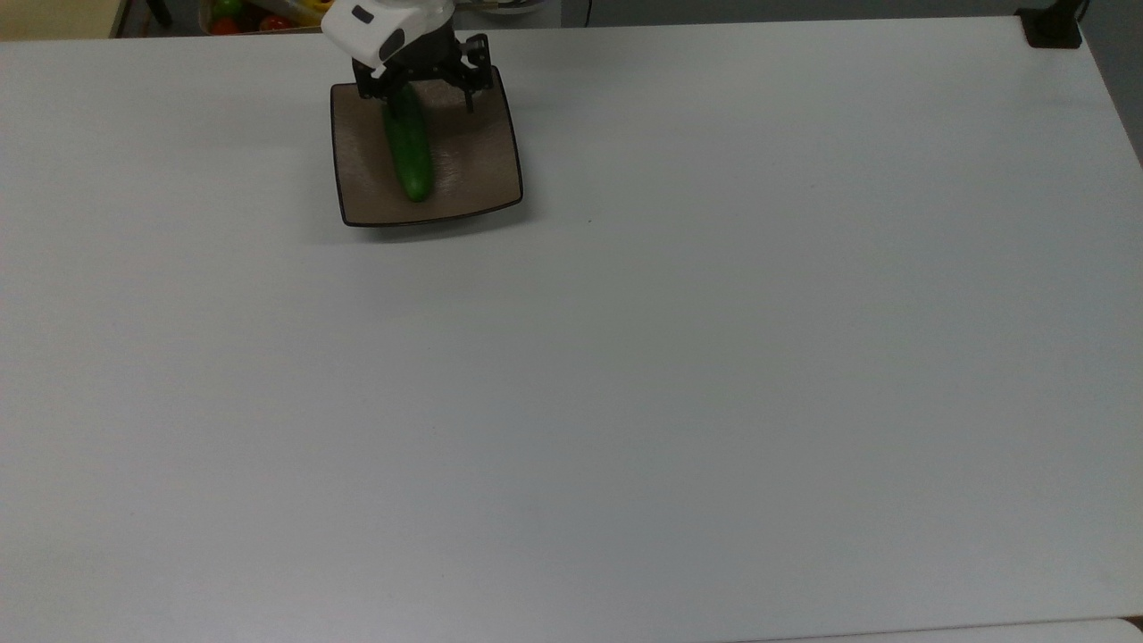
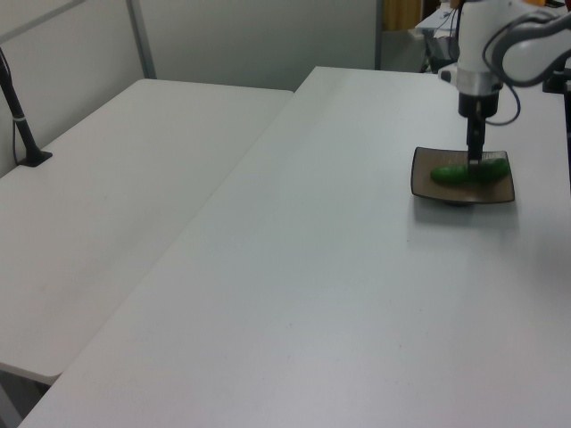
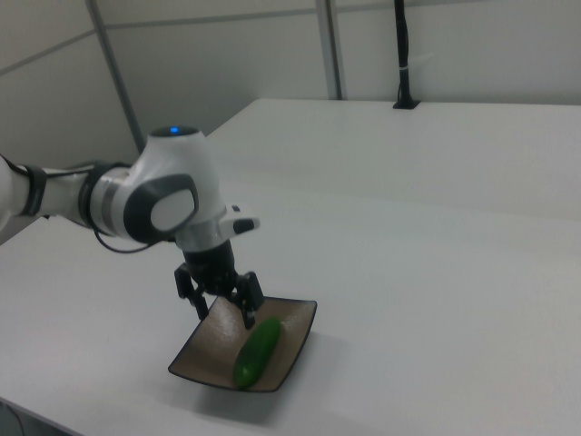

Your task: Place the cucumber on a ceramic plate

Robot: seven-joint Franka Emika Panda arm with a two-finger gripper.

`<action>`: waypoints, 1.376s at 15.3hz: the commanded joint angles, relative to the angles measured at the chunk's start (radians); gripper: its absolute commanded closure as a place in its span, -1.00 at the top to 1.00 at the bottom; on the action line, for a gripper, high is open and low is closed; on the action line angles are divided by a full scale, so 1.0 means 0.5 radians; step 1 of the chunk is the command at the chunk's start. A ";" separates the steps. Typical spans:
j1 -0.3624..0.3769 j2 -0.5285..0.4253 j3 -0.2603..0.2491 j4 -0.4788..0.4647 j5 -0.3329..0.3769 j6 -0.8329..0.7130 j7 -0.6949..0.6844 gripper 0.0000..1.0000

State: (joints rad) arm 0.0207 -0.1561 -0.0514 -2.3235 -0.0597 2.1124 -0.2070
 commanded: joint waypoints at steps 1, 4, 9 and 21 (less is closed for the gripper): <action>0.014 -0.041 -0.005 0.332 0.009 -0.389 0.042 1.00; 0.035 -0.035 0.014 0.596 0.012 -0.558 0.248 1.00; 0.035 0.005 0.149 1.084 0.107 -0.868 0.634 1.00; 0.081 0.327 0.161 1.459 0.199 -0.823 0.442 1.00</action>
State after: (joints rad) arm 0.0329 -0.0261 0.0457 -1.6329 0.0293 1.6457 0.0936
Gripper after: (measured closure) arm 0.000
